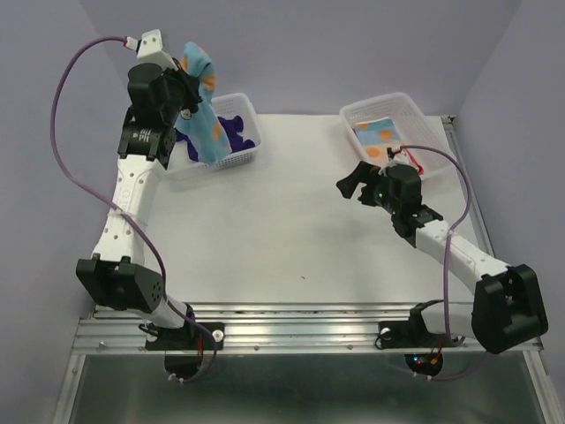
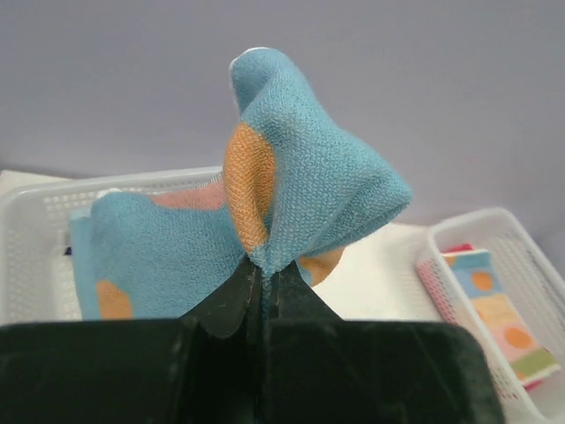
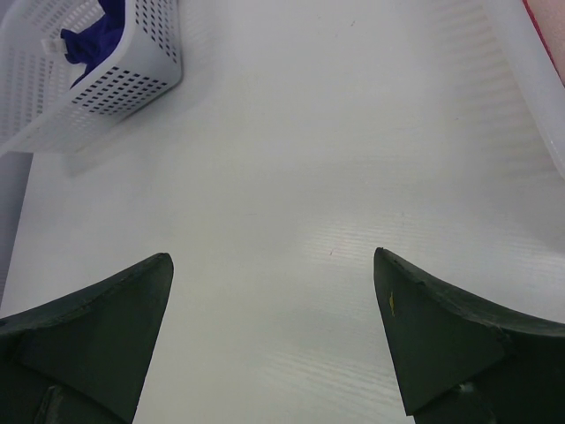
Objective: Fold and stack the towels
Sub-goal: Move the towel to the center of the board, then flatten out the crumpled towel
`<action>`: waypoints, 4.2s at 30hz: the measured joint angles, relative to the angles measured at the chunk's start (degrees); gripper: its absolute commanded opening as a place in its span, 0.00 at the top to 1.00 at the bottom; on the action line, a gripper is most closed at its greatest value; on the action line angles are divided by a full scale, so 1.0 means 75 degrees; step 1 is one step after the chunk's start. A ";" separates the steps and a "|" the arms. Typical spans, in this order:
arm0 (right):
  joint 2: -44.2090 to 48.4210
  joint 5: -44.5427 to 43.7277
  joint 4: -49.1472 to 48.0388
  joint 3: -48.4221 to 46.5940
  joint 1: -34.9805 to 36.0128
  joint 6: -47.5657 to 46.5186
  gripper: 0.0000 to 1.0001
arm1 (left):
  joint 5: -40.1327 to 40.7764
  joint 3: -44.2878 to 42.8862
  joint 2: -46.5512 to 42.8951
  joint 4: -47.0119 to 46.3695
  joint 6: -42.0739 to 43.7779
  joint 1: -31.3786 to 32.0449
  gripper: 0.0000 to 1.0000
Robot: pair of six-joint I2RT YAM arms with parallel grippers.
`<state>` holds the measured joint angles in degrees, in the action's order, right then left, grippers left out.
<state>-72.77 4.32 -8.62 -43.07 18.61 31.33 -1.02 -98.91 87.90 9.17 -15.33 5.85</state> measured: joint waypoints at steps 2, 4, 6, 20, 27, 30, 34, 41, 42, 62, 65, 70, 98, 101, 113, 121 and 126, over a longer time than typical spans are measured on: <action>0.0221 0.0003 0.0020 0.0119 0.0000 0.0055 0.00 | -0.0323 0.0152 -0.0376 -0.0017 -0.0067 0.0245 1.00; 0.0560 -0.0023 0.0058 0.0271 0.0000 0.0157 0.00 | -0.0595 0.0303 -0.0769 -0.0085 -0.0146 0.0729 1.00; 0.0880 -0.0090 0.0085 0.0420 0.0000 0.0259 0.00 | -0.0781 0.0440 -0.1070 -0.0125 -0.0230 0.1247 1.00; 0.3279 -0.0927 0.1891 0.0592 0.0000 0.0746 0.00 | 0.1848 0.3389 -0.3040 0.0093 -0.1851 0.5027 0.01; 0.3072 -0.0941 0.2544 0.0589 0.0020 0.0583 0.00 | 0.2850 0.5712 -0.2544 0.1116 -0.3066 0.5254 0.01; 0.2430 -0.0941 0.2634 0.0589 0.0350 0.0376 0.00 | 0.3171 0.5750 -0.2069 0.1641 -0.3497 0.5257 0.01; 0.1431 -0.1195 0.2769 0.0475 0.1437 0.0227 0.00 | 0.3602 0.5919 -0.2244 0.1795 -0.3928 0.5257 0.01; 0.0157 -0.1664 0.2865 0.0294 0.2836 0.0297 0.00 | 0.3733 0.7335 -0.2926 0.1708 -0.4689 0.5080 0.01; -0.0026 -0.1702 0.2865 0.0294 0.2964 0.0332 0.00 | 0.3727 0.7481 -0.2932 0.1708 -0.4744 0.5036 0.01; -0.2827 -0.2151 0.2282 -0.0988 0.2760 0.0571 0.00 | 0.1221 0.9194 -0.1699 -0.1932 -0.4459 0.3523 0.01; -0.3369 -0.2025 0.1915 -0.1483 0.2031 -0.0108 0.00 | 0.0889 0.9262 -0.1565 -0.2454 -0.4508 0.3990 0.01; -0.4718 -0.1358 0.1594 -0.3025 0.1413 -0.1647 0.00 | -0.0073 0.9267 -0.1107 -0.3418 -0.4730 0.5473 0.01; -0.0460 -0.2667 0.3934 -0.0044 0.5077 0.1542 0.00 | 0.2559 0.9343 -0.3934 0.1909 -0.6811 0.5479 0.01; -0.0609 -0.3063 0.4424 -0.0032 0.5657 0.2218 0.03 | 0.2442 0.9495 -0.3920 0.1801 -0.6703 0.5085 0.01; -0.1457 -0.3465 0.5065 -0.0035 0.6225 0.3238 0.49 | 0.2159 0.9588 -0.3634 0.1437 -0.6441 0.4908 0.01; -0.1539 -0.3812 0.5082 -0.0032 0.6234 0.3620 0.81 | 0.2040 0.9585 -0.3573 0.1306 -0.6216 0.4905 0.01; -0.1545 -0.3917 0.4945 0.0009 0.6155 0.3672 0.87 | 0.1472 0.9588 -0.3541 0.1023 -0.5866 0.4911 0.03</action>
<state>-84.36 -25.06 28.47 -43.00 64.77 58.87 10.02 -27.00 61.34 16.84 -59.33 42.68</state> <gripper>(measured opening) 0.154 0.986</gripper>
